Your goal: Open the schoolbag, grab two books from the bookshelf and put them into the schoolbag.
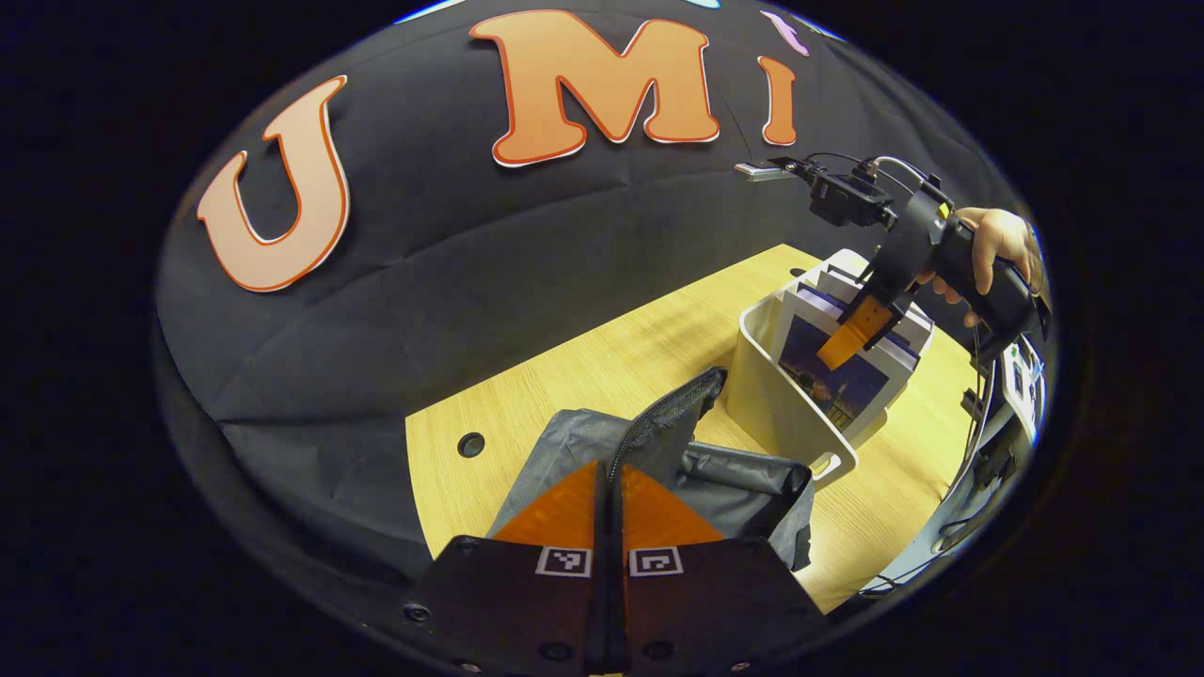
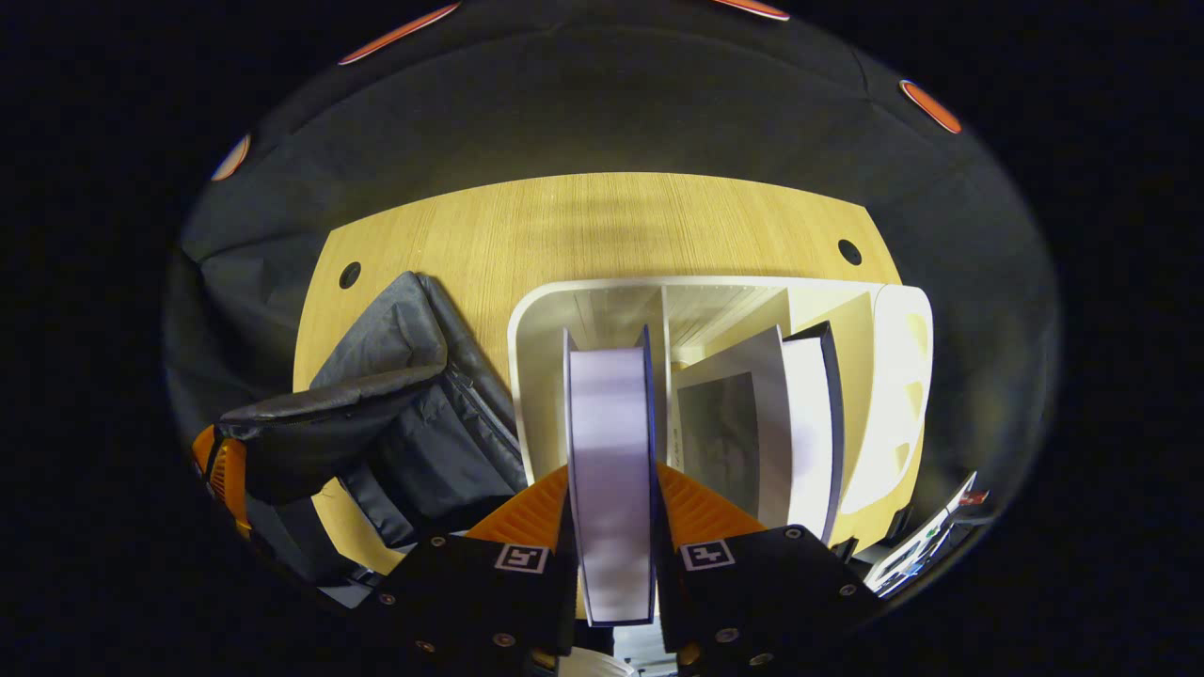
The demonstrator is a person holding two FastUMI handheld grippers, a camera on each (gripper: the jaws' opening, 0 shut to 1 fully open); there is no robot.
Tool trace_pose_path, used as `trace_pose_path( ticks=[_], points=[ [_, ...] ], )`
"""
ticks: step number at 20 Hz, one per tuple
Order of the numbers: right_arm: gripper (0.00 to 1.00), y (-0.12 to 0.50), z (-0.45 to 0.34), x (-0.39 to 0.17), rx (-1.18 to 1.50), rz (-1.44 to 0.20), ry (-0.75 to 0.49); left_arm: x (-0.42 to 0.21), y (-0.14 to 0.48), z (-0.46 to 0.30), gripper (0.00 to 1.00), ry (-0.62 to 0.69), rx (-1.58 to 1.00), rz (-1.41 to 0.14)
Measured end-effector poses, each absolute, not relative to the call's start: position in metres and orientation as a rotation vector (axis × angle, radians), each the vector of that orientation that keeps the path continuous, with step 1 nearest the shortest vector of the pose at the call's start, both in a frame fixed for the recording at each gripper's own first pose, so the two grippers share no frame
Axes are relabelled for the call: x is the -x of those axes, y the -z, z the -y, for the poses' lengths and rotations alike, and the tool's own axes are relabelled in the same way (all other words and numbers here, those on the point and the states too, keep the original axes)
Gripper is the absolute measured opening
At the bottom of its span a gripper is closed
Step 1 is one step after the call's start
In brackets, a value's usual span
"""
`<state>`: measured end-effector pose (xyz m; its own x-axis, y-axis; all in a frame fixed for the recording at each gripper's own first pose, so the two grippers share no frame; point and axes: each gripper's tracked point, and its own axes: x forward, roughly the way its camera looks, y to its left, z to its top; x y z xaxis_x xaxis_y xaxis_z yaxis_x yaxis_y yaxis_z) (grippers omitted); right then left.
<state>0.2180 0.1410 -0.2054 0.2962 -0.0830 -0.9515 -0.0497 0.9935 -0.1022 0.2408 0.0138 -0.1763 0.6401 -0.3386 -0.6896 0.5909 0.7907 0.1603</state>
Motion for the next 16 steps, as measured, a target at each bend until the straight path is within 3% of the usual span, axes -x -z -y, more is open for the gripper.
trace_pose_path(
  ticks=[5,12,16],
  points=[
    [0.33,0.160,-0.150,-0.216,0.105,-1.186,0.012,-0.241,0.177,-0.014,0.01,0.558,-0.388,-0.695],
    [0.33,0.049,-0.157,-0.189,0.140,-1.003,0.033,-0.243,0.178,-0.019,0.01,0.590,-0.392,-0.684],
    [0.31,-0.001,-0.165,-0.156,-0.020,-0.872,0.050,-0.240,0.178,-0.016,0.00,0.622,-0.389,-0.686]
  ],
)
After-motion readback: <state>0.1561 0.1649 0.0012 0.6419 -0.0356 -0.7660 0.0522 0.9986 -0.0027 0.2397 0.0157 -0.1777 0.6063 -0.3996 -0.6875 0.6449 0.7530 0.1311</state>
